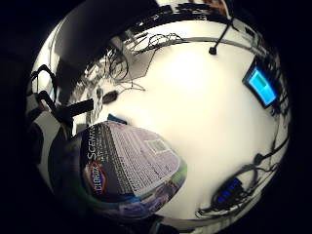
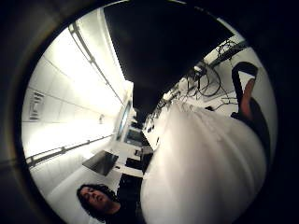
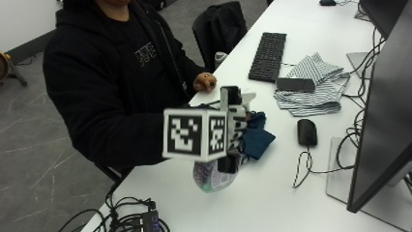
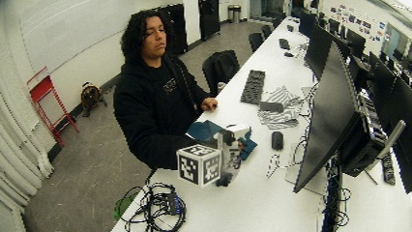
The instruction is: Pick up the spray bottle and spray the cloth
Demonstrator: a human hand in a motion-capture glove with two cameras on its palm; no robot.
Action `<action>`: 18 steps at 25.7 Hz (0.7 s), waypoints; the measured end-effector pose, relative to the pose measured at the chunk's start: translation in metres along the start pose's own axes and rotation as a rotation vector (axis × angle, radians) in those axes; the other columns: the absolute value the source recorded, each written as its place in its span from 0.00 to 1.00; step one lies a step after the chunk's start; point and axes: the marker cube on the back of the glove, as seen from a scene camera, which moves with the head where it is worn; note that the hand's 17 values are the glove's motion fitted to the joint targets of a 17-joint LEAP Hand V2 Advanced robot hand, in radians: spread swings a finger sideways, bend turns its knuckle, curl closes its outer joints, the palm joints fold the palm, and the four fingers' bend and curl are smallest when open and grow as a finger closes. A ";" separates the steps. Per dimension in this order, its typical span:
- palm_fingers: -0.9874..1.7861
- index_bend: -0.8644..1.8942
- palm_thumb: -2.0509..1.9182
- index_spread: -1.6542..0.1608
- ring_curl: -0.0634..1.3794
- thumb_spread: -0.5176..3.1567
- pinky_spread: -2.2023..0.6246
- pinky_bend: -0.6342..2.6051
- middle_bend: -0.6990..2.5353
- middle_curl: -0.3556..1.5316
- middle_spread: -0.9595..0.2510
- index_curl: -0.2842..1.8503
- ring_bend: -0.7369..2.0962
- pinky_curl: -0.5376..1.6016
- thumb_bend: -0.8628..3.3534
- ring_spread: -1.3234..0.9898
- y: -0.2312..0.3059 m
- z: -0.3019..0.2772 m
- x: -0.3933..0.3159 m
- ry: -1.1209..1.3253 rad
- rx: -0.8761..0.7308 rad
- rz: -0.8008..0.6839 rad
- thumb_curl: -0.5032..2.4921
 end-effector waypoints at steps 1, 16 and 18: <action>0.86 0.40 0.76 0.73 0.37 0.21 0.66 0.33 0.38 0.45 0.59 0.37 0.50 0.44 0.20 0.47 0.006 -0.001 -0.011 0.065 -0.052 -0.030 0.40; 0.86 0.40 0.76 0.74 0.37 0.20 0.66 0.33 0.38 0.45 0.59 0.38 0.51 0.44 0.20 0.47 0.029 0.071 -0.063 0.874 -0.573 -0.068 0.41; 0.86 0.40 0.76 0.74 0.37 0.20 0.66 0.33 0.38 0.45 0.59 0.38 0.51 0.44 0.20 0.47 0.043 0.082 -0.057 0.953 -0.647 -0.066 0.42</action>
